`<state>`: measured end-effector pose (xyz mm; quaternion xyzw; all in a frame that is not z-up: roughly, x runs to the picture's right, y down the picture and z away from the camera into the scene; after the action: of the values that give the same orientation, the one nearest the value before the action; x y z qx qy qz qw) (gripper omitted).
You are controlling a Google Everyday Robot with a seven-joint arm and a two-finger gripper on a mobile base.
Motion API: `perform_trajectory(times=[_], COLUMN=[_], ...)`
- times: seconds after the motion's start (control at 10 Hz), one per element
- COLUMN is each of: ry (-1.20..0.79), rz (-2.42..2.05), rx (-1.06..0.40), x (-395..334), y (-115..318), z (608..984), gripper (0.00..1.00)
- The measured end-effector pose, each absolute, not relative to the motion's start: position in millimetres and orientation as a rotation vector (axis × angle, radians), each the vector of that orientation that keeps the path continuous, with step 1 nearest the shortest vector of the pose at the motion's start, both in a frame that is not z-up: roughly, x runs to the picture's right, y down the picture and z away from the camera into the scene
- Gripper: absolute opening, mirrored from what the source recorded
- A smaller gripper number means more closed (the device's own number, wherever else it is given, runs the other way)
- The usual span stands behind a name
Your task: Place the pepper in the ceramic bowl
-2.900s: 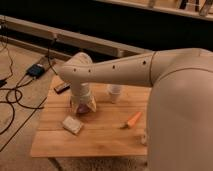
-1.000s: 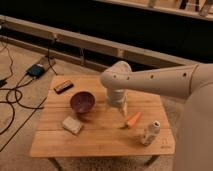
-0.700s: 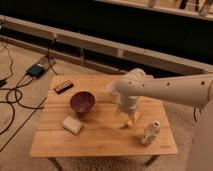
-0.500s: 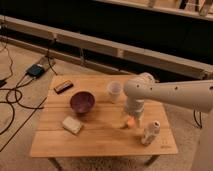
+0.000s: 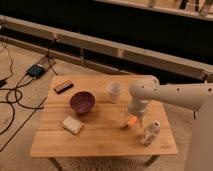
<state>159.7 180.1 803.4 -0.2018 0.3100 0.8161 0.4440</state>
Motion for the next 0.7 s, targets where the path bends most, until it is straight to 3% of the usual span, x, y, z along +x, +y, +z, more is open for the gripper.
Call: perform_trajectory(times=[0.7], ry=[0.809], rz=[1.962], rx=[-0.564], x=[164], y=[187], z=[848], gripper=[0.65])
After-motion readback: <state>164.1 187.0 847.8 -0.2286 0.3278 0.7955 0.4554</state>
